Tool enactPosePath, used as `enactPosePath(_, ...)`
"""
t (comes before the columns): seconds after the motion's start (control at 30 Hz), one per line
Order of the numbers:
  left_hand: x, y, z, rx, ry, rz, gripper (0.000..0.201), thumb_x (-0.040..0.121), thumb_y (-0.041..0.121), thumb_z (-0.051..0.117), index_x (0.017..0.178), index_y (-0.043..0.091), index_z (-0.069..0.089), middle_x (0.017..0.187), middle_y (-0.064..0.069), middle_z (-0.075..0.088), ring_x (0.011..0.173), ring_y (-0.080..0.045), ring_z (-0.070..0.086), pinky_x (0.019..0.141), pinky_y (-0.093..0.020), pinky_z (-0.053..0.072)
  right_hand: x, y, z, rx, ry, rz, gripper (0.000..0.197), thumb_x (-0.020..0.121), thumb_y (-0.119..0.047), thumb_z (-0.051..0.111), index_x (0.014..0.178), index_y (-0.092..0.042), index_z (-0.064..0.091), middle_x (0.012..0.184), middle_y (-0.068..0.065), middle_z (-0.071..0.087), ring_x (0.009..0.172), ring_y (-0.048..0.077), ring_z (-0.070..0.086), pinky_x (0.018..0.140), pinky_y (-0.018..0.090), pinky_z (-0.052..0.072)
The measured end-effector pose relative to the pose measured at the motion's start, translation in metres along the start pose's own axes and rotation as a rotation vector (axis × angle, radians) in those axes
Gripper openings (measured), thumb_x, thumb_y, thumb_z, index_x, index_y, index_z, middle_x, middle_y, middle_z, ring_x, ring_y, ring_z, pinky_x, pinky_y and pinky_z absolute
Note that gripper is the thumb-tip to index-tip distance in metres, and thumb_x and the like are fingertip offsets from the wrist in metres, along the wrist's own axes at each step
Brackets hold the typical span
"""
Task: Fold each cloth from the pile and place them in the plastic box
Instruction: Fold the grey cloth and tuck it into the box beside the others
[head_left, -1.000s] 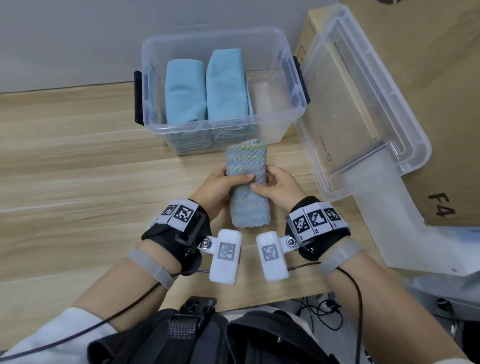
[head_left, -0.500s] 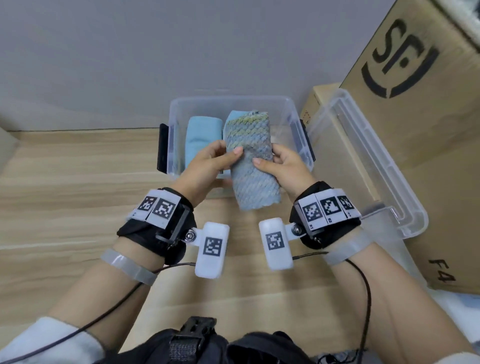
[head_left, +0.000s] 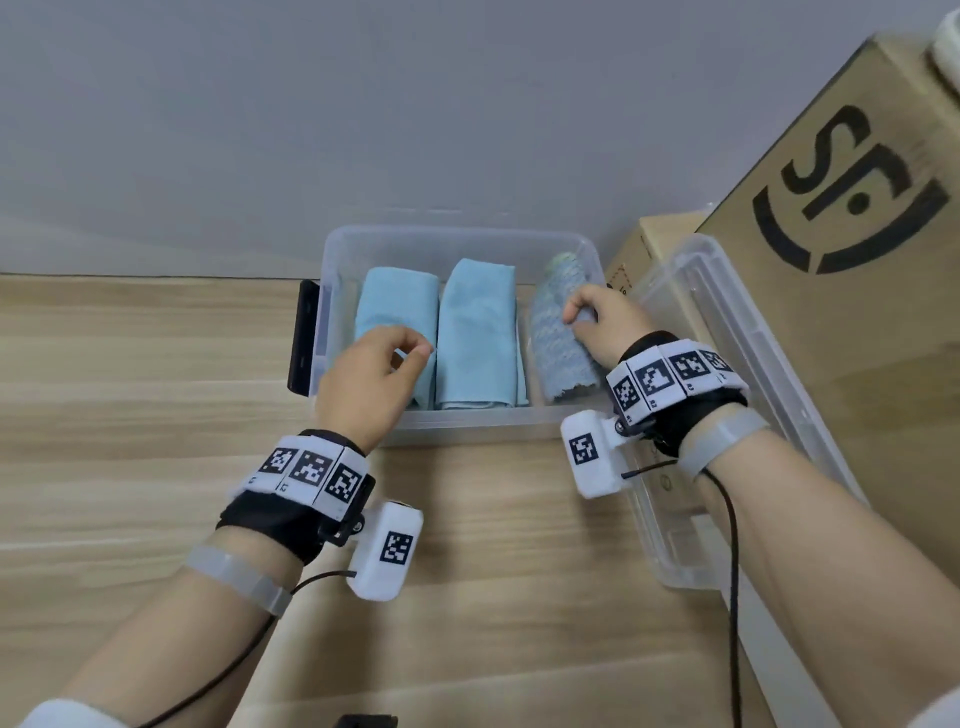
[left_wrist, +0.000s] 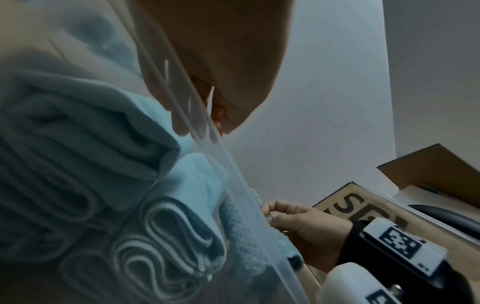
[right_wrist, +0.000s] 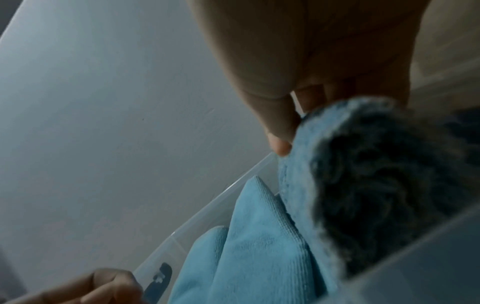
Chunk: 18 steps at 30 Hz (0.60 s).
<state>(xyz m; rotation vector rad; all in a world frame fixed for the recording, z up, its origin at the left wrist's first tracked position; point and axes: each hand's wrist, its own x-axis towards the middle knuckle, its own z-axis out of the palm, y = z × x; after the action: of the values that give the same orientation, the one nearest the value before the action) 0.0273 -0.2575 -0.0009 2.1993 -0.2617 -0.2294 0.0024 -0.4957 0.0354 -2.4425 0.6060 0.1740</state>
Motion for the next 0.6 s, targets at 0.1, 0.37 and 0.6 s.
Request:
enactPosePath(0.1, 0.0, 0.0, 0.0, 0.029, -0.002, -0.01, 0.01, 0.089, 0.035, 0.05, 0.082, 0.034, 0.057, 0.095, 0.012, 0.062, 0.087, -0.015, 0.058, 0.083, -0.038, 0.047, 0.007, -0.004, 0.003, -0.144, -0.086, 0.031, 0.035, 0.09, 0.0, 0.038, 0.107, -0.02, 0.06, 0.118, 0.012, 0.058, 0.085, 0.026, 0.056, 0.058, 0.02, 0.039)
enactPosePath(0.37, 0.0, 0.001, 0.0, 0.058, -0.016, -0.001, 0.012, 0.089, 0.035, 0.05, 0.085, 0.031, 0.06, 0.101, 0.009, 0.062, 0.086, -0.015, 0.057, 0.08, -0.035, 0.045, 0.015, -0.011, 0.013, -0.144, -0.482, 0.142, 0.043, 0.093, -0.016, 0.049, 0.134, -0.006, 0.044, 0.14, 0.011, 0.046, 0.121, 0.021, 0.047, 0.102, 0.029, 0.034)
enactPosePath(0.6, 0.001, 0.0, 0.001, 0.141, -0.003, -0.004, 0.015, 0.09, 0.035, 0.048, 0.089, 0.029, 0.061, 0.099, 0.012, 0.059, 0.082, -0.01, 0.054, 0.069, -0.027, 0.033, 0.02, -0.008, 0.012, -0.08, -0.475, 0.201, 0.046, 0.093, -0.007, 0.045, 0.138, 0.0, 0.034, 0.147, 0.015, 0.035, 0.135, 0.028, 0.034, 0.11, 0.035, 0.027)
